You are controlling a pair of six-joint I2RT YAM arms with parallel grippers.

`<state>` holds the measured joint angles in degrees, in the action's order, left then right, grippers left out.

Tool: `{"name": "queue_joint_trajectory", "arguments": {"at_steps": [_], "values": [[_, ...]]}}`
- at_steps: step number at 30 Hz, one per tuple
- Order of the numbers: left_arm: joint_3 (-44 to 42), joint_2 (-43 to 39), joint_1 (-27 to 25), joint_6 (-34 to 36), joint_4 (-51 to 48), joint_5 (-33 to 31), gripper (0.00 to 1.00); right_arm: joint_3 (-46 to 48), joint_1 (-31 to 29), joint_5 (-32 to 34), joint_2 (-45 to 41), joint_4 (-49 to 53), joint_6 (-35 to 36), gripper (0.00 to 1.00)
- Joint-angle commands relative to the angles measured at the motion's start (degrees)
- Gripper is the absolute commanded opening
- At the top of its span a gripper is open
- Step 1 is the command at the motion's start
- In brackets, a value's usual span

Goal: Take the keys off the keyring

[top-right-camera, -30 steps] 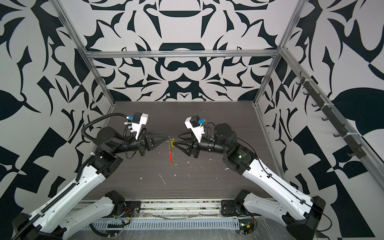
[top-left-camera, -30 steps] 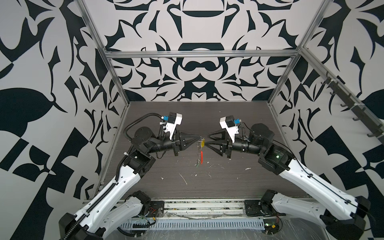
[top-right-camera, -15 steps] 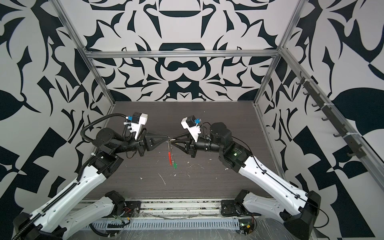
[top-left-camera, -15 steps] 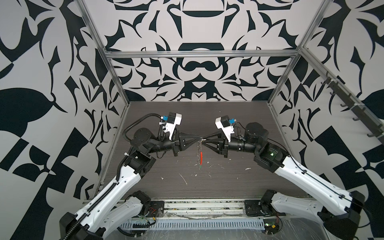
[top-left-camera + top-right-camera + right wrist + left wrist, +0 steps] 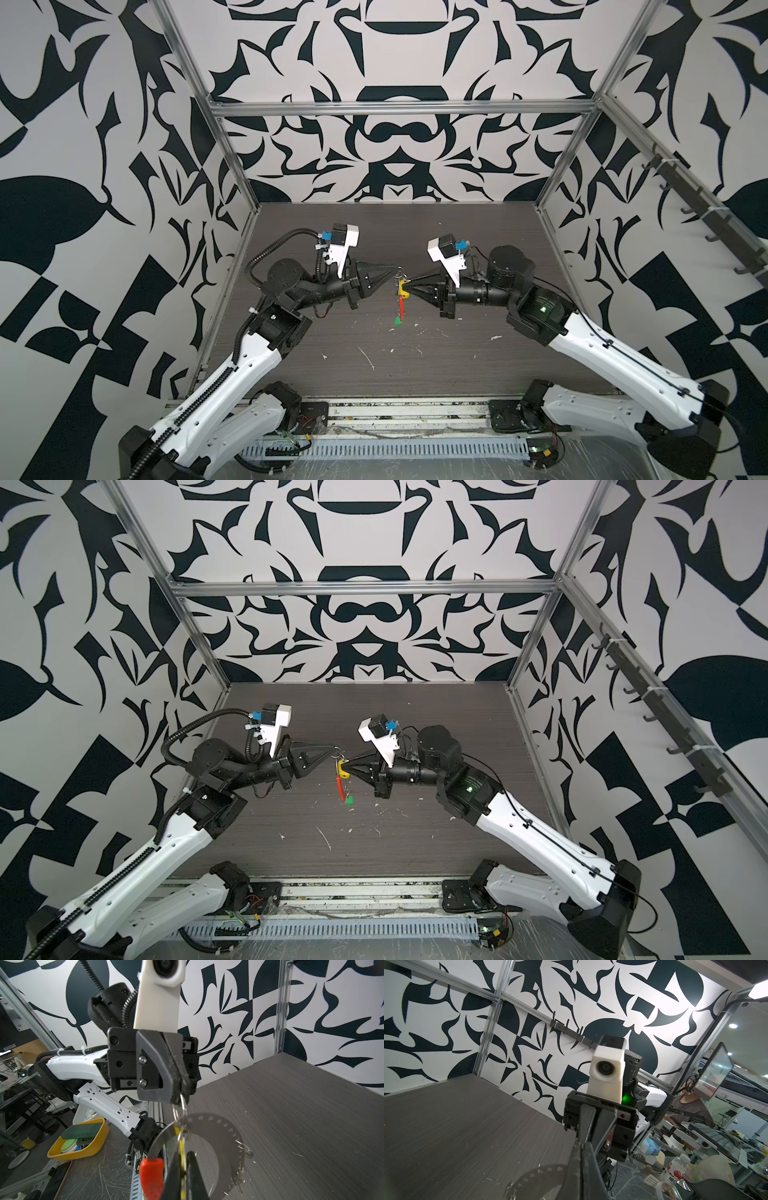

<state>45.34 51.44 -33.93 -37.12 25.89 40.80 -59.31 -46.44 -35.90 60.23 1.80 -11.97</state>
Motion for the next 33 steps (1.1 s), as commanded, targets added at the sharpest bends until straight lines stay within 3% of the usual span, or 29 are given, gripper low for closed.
{"name": "queue_joint_trajectory", "arguments": {"at_steps": [1, 33], "values": [[-0.56, -0.82, -0.04, -1.10, 4.71, -2.91, 0.00, -2.73, -1.74, -0.05, 0.75, 1.92, 2.81, 0.00], [-2.09, -1.03, -0.08, 0.47, 2.52, -0.90, 0.00, -0.51, -3.48, 5.09, -0.53, 2.95, 2.85, 0.02]]}}
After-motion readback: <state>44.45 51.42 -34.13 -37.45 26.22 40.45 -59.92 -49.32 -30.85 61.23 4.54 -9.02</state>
